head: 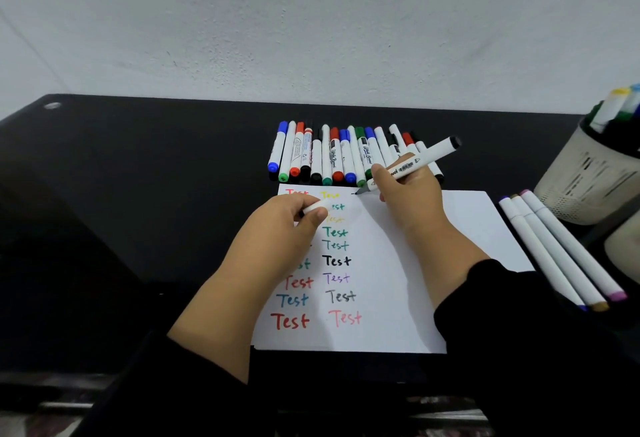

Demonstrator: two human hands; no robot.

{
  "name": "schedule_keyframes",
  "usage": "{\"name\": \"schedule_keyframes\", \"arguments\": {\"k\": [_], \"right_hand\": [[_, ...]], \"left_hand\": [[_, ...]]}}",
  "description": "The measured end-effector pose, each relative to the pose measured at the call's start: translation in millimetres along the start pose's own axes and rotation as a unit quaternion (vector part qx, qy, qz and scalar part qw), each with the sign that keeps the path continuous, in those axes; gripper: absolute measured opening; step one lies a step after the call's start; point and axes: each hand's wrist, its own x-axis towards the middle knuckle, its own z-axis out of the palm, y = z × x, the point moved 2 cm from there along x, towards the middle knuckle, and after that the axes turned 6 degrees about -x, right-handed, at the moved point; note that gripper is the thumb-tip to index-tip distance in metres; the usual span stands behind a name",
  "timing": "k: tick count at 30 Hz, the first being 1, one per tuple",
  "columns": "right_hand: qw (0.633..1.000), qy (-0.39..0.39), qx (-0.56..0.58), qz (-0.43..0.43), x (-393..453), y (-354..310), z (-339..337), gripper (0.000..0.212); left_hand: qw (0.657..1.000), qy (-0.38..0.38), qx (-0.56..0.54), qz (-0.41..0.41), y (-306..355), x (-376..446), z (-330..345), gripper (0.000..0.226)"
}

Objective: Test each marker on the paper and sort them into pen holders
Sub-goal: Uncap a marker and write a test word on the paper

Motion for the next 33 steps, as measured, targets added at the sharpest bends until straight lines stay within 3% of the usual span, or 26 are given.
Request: {"name": "schedule_keyframes", "arguments": {"k": [9,15,26,29,33], "right_hand": [[1.000,0.013,0.009,0.006,1.2,2.6,-1.5,0.011],[1.000,0.017,-0.001,0.008,2.0,2.2,-0.3,0.022],[0.999,0.040,0.005,0.008,-0.2,0.5,-4.5,0.009],[0.999,0.046,0.009,0.009,0.2,0.9,-4.8,0.018],[0.998,0.053,0.011,0.017,-0.8,0.3,-5.7,0.013]], "left_hand": [[1.000,0.001,0.003,0.009,1.3,0.1,0.5,0.027],[1.000,0.002,0.005,0.011,1.2,0.2,1.0,0.025],[1.000,0.001,0.011,0.014,0.9,-0.6,1.6,0.026],[1.000,0.001,0.009,0.014,0.2,-0.5,0.9,0.025],[1.000,-0.003,0.010,0.011,0.0,0.3,1.5,0.024]]}}
